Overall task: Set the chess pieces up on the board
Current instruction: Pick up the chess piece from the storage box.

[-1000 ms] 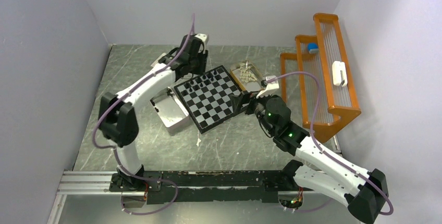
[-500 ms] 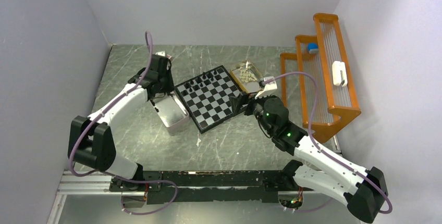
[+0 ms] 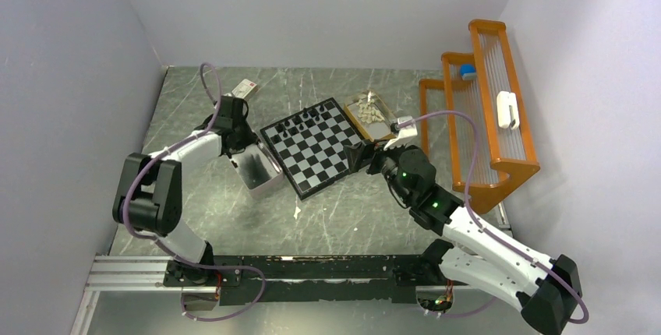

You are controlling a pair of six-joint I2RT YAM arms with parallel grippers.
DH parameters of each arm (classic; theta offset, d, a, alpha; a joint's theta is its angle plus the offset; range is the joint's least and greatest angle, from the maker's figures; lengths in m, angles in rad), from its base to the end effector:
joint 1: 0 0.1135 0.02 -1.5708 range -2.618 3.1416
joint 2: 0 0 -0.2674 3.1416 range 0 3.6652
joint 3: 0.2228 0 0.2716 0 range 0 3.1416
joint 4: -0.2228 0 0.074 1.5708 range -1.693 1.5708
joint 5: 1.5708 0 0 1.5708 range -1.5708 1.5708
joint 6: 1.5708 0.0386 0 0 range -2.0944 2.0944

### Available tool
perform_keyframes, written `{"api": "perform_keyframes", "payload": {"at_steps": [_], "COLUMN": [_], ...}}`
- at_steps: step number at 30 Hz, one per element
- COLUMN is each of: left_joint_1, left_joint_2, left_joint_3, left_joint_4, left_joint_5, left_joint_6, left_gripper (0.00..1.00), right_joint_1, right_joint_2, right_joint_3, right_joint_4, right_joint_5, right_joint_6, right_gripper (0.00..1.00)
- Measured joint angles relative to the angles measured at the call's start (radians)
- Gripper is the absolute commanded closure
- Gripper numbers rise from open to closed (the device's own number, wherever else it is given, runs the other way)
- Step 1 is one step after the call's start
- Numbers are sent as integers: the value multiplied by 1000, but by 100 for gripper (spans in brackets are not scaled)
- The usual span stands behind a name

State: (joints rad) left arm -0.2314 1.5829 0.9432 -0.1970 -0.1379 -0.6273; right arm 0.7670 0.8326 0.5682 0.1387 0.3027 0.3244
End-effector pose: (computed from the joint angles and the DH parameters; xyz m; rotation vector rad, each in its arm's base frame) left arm 0.3387 -0.0744 0.1876 -0.5365 2.3497 -0.2343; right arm 0.1674 0.1454 0.2861 -0.1507 1.7156 0.5585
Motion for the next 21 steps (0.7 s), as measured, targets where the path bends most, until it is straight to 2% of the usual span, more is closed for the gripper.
{"api": "perform_keyframes", "payload": {"at_steps": [5, 13, 21], "left_joint_1": [4, 10, 12], "left_joint_2": [80, 113, 162], "left_joint_3": [-8, -25, -21], "left_joint_4": [52, 152, 171], "left_joint_5": [0, -2, -25], "left_joint_6": [-42, -99, -144], "left_gripper": [74, 75, 75], "right_joint_1": [0, 0, 0], "right_joint_2": [-16, -28, -28], "right_joint_3": [0, -4, -4], "right_joint_4": [0, 0, 0], "right_joint_5": [0, 0, 2], "right_joint_6": [-5, -6, -15], "right_gripper": [0, 0, 0]}}
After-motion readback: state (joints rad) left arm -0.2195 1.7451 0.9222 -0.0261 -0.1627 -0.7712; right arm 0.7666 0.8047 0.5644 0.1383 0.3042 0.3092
